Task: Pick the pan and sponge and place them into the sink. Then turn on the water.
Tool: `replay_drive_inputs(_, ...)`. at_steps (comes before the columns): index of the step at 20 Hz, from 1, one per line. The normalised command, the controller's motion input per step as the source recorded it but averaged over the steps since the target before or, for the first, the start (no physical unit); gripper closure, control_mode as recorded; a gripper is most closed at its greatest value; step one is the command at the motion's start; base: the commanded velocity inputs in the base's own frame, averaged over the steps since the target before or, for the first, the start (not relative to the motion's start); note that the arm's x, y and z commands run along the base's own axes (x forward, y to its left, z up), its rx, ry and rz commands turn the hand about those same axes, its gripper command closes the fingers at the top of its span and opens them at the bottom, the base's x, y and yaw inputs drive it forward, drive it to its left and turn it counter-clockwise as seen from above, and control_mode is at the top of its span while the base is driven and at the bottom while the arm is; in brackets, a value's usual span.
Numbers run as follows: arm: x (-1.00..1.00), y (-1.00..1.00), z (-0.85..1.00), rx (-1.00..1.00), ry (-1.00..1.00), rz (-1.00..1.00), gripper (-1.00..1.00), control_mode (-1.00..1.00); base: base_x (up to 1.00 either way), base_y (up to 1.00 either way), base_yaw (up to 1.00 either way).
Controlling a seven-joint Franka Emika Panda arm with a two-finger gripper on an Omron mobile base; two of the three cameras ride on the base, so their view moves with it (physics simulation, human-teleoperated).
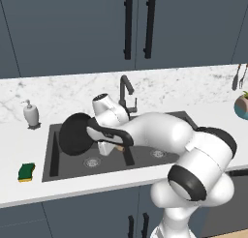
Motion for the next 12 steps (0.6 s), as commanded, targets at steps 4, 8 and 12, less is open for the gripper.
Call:
replay_drive_inputs(4,0.32,0.0,-0.41,-0.02,0.01,0.03,1.0,-1.0,0.0,0.0,0.0)
replay_drive_inputs(8,0.29,0.0,-0.42,-0.04,0.0,0.02,1.0,-1.0,0.0,0.0,0.0)
replay_drive_inputs(12,0.28,0.0,-0.38,-0.06,0.06,0.0,1.0,-1.0,0.0,0.0,0.0)
